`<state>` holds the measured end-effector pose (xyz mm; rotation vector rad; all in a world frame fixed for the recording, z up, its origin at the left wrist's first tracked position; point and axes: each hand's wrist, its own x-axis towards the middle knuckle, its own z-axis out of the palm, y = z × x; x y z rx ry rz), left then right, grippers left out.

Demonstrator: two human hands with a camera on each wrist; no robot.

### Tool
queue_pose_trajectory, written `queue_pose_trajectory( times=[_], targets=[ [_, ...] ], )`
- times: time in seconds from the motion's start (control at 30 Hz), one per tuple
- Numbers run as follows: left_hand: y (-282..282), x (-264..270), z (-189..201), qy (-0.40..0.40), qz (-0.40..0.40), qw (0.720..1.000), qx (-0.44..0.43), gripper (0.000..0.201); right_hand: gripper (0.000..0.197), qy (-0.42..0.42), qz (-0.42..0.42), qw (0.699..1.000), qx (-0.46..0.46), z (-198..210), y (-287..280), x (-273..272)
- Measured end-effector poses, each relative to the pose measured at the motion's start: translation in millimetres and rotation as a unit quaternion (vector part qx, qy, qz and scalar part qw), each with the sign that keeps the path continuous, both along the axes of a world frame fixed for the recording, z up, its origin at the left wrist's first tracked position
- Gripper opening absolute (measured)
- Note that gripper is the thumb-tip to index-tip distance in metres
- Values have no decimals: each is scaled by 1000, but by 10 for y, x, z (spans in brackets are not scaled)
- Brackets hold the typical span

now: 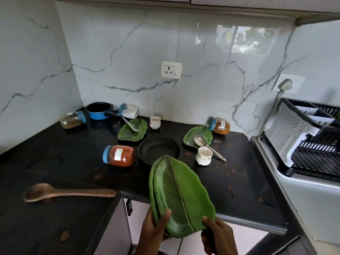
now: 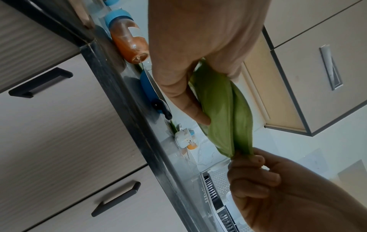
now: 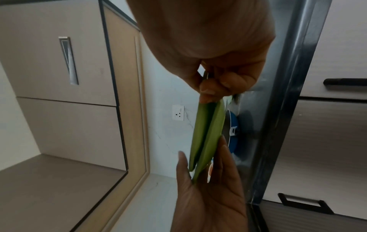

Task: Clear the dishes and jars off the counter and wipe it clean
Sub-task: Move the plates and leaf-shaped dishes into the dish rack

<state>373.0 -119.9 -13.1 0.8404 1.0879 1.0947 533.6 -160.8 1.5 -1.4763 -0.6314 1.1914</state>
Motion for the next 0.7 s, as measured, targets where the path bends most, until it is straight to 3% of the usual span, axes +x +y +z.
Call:
queue_pose_trajectory(
  times=[0.2, 0.3, 0.4, 0.5, 0.63, 0.7],
  targets=[
    [-18, -168, 9, -20, -1, 1000, -24, 88, 38, -154, 54, 986, 12, -36, 8, -98],
    [50, -178, -31, -12, 26, 999, -22, 48, 37, -228, 95, 969, 6, -59, 53, -120],
    [142, -197, -57, 20, 52, 998, -15, 49, 38, -283, 128, 950, -1, -64, 97, -167],
    [243, -219, -77, -5, 78, 997, -23, 47, 38, -255, 129, 958, 10, 3, 185, -131],
    [464, -245, -51, -23, 88, 995, -34, 46, 34, -265, 61, 961, 41, 124, 505, 336],
    [652, -280, -59, 9, 111, 993, -30, 46, 35, -296, 45, 953, 46, 213, 814, 663]
  ],
)
